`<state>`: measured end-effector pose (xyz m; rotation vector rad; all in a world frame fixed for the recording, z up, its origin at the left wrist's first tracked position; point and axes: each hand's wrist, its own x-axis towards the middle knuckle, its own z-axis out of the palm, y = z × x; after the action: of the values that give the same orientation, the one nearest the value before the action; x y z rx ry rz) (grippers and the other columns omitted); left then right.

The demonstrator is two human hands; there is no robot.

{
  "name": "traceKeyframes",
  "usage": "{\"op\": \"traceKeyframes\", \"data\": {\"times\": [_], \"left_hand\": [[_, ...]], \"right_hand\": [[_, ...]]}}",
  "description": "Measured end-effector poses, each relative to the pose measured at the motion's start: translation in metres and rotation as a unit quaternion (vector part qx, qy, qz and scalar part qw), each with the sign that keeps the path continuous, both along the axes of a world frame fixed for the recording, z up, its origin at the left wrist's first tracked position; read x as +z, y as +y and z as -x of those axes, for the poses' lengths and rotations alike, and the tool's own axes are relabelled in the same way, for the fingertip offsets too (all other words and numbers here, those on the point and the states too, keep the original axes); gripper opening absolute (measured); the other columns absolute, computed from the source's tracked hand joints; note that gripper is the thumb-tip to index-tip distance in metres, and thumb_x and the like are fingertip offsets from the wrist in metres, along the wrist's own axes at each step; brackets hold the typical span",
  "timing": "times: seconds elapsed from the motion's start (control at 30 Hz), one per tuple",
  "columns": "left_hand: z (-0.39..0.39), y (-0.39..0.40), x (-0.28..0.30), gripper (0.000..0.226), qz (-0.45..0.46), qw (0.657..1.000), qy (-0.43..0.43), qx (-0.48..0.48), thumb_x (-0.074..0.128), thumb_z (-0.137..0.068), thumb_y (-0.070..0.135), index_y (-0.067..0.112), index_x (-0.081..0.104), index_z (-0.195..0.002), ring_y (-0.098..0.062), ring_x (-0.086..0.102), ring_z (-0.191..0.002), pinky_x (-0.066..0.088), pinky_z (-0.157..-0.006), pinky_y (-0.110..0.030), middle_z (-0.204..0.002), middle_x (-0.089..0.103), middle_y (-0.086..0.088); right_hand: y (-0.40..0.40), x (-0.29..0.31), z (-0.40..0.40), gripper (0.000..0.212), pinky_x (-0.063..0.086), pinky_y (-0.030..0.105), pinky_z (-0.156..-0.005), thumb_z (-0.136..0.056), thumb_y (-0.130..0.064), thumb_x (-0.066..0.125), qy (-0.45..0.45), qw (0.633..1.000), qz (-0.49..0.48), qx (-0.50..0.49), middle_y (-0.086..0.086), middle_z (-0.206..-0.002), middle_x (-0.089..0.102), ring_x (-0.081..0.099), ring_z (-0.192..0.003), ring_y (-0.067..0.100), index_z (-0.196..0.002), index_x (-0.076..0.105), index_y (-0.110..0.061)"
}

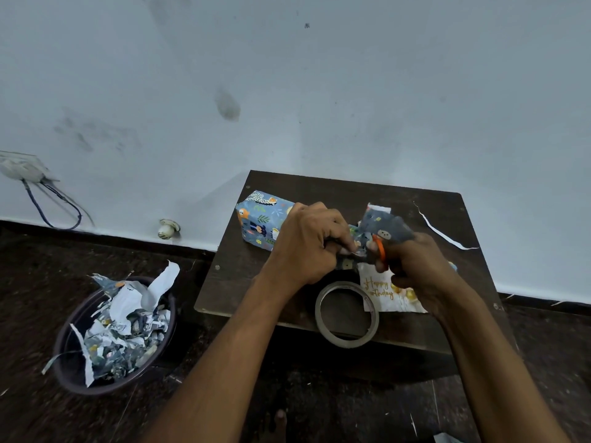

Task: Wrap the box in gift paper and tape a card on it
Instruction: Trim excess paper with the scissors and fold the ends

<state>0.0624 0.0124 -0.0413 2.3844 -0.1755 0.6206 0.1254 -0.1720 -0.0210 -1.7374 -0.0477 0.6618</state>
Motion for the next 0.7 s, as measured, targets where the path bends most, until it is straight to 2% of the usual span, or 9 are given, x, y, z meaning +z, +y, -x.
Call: {"op": "traceKeyframes", "data": {"times": [0.1, 0.27, 0.43, 0.5, 0.57, 0.7], "left_hand": [[0.002, 0.001, 0.002, 0.017, 0.012, 1.000, 0.021, 0.002, 0.079, -0.065, 0.014, 0.030, 0.079, -0.071, -0.008, 0.059, -0.078, 0.043, -0.081, -0.043, -0.081, 0.071, 0.015], [0.006, 0.016, 0.006, 0.015, 0.065, 0.997, 0.024, 0.023, 0.081, -0.059, 0.013, 0.026, 0.074, -0.063, -0.010, 0.061, -0.075, 0.048, -0.078, -0.043, -0.076, 0.071, 0.014], [0.009, 0.024, 0.008, 0.019, 0.053, 0.998, 0.015, 0.038, 0.075, -0.060, 0.008, 0.024, 0.075, -0.069, -0.009, 0.060, -0.083, 0.050, -0.079, -0.044, -0.083, 0.070, 0.015], [0.008, 0.024, 0.009, 0.023, 0.038, 0.998, 0.019, 0.045, 0.073, -0.058, 0.010, 0.026, 0.076, -0.076, -0.009, 0.058, -0.089, 0.047, -0.086, -0.046, -0.090, 0.069, 0.016], [0.009, 0.023, 0.010, 0.034, 0.013, 0.998, 0.025, 0.060, 0.073, -0.057, 0.012, 0.029, 0.076, -0.086, -0.009, 0.056, -0.098, 0.041, -0.091, -0.044, -0.099, 0.067, 0.017], [0.013, 0.022, 0.013, 0.070, -0.074, 0.990, 0.073, 0.096, 0.074, -0.057, 0.020, 0.037, 0.066, -0.124, -0.008, 0.046, -0.123, 0.016, -0.101, -0.031, -0.125, 0.057, 0.017]], "right_hand": [[-0.003, 0.000, -0.004, 0.008, 0.024, 0.020, -0.039, -0.094, -0.005, 0.062, -0.004, 1.000, -0.008, -0.011, 0.010, -0.061, 0.058, 0.033, -0.043, 0.007, -0.093, 0.069, 0.000], [-0.007, 0.002, -0.009, 0.013, 0.028, 0.018, -0.036, -0.096, -0.008, 0.063, 0.011, 1.000, -0.005, -0.009, 0.012, -0.066, 0.065, 0.034, -0.042, 0.006, -0.093, 0.074, -0.002], [-0.014, 0.007, -0.015, 0.016, 0.028, 0.016, -0.036, -0.093, -0.002, 0.058, 0.036, 0.999, -0.008, 0.023, 0.014, -0.069, 0.067, 0.034, -0.051, 0.010, -0.093, 0.074, -0.001], [-0.016, 0.008, -0.017, 0.014, 0.029, 0.017, -0.038, -0.094, -0.001, 0.061, 0.021, 0.999, 0.010, 0.042, 0.016, -0.070, 0.069, 0.036, -0.050, 0.010, -0.095, 0.075, -0.001], [-0.017, 0.007, -0.018, 0.012, 0.035, 0.019, -0.041, -0.093, -0.002, 0.066, -0.034, 0.996, 0.061, 0.051, 0.014, -0.073, 0.074, 0.046, -0.047, 0.008, -0.097, 0.077, -0.005], [-0.021, 0.005, -0.020, 0.029, 0.047, 0.020, -0.052, -0.091, -0.001, 0.071, -0.182, 0.969, 0.167, 0.021, 0.004, -0.087, 0.078, 0.065, -0.060, 0.006, -0.114, 0.077, -0.018]]}}
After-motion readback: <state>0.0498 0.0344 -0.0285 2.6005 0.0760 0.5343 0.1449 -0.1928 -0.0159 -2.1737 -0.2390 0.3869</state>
